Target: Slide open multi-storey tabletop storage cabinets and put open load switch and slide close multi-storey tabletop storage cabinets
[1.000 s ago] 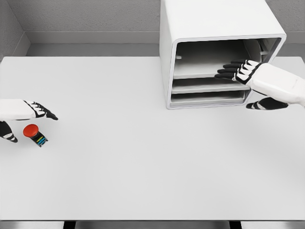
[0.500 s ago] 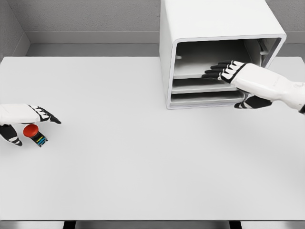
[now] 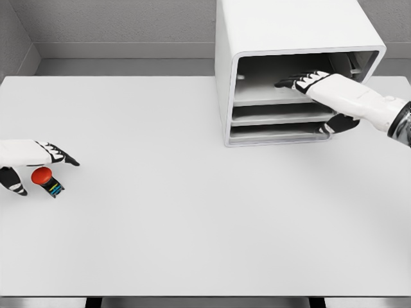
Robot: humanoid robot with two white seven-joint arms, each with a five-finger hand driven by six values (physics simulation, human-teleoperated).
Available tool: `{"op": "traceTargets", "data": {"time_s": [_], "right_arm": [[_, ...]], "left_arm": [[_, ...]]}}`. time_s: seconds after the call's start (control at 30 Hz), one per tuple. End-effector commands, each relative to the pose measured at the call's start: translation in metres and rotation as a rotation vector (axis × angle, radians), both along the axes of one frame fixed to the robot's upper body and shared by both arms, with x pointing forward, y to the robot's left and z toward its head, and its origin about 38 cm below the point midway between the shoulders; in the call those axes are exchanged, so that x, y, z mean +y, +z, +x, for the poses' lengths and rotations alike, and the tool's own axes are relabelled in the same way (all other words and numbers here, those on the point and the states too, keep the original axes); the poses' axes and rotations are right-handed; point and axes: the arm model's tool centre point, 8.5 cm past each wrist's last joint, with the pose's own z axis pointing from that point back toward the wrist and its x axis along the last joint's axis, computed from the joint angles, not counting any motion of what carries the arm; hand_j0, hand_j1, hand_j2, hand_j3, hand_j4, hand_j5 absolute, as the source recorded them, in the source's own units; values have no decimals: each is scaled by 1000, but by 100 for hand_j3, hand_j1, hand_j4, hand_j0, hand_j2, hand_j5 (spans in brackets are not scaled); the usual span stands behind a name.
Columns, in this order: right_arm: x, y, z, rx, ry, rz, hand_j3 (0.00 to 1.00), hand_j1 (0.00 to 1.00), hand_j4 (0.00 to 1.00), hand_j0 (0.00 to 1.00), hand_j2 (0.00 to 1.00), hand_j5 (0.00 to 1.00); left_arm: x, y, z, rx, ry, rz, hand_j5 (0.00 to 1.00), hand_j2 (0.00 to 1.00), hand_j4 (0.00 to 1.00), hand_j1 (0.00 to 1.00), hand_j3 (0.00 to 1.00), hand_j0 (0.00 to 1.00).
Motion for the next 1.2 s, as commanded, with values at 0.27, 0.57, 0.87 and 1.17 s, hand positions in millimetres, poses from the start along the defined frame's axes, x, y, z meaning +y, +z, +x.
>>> {"op": "traceTargets", "data": {"time_s": [0.27, 0.57, 0.87, 1.17], "right_arm": [[20, -15, 6, 30, 20, -24, 100, 100, 100, 100, 100, 100], [14, -20, 16, 42, -29, -50, 100, 100, 100, 100, 100, 100], [13, -22, 17, 43, -32, -69, 100, 100, 100, 100, 100, 100], [21, -36, 14, 76, -8, -87, 100, 100, 100, 100, 100, 100]], "left_arm": [[0, 1, 0, -2, 2, -4, 100, 100, 100, 100, 100, 100], [0, 1, 0, -2, 4, -4, 100, 100, 100, 100, 100, 100], [1, 1, 0, -2, 5, -3, 100, 100, 100, 100, 100, 100], [0, 1, 0, -2, 4, -4, 100, 100, 100, 100, 100, 100]]}}
